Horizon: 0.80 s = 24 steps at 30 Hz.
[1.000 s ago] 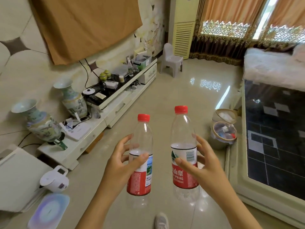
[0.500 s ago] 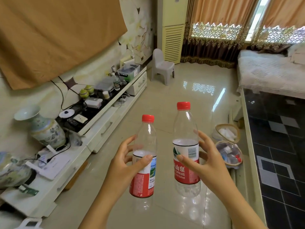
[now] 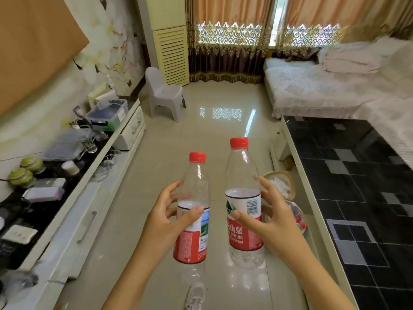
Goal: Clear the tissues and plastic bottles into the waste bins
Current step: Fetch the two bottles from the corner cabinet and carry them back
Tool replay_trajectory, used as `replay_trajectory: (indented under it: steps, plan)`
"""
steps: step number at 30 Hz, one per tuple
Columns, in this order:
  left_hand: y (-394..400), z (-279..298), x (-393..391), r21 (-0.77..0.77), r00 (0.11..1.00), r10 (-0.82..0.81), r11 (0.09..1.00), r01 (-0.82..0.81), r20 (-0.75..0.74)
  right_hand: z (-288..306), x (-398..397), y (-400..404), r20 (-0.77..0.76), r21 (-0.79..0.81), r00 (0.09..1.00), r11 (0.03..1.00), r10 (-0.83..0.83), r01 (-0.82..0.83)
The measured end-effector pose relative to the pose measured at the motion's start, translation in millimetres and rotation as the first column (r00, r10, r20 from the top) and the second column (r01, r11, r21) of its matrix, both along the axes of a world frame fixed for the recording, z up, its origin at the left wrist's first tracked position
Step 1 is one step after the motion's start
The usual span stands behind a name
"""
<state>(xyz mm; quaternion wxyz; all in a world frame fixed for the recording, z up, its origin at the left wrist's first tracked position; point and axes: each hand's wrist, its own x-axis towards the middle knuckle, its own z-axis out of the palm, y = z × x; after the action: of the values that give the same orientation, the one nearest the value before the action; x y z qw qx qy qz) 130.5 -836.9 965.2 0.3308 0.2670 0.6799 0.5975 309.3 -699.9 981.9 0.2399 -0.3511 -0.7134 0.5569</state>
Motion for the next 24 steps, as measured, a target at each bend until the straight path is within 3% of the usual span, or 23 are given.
replay_trajectory:
  steps: [11,24]
  plan:
    - [180.7,3.5,-114.7,-0.038,0.956,-0.292,0.956,0.292,0.008,-3.2,-83.4,130.2,0.006,-0.038,0.97,0.969,-0.245,0.245]
    - [421.5,-24.8,-187.6,-0.145,0.89,-0.455,0.881,0.45,-0.003,-54.2,-140.4,331.4,0.043,-0.134,0.896,0.886,-0.443,0.444]
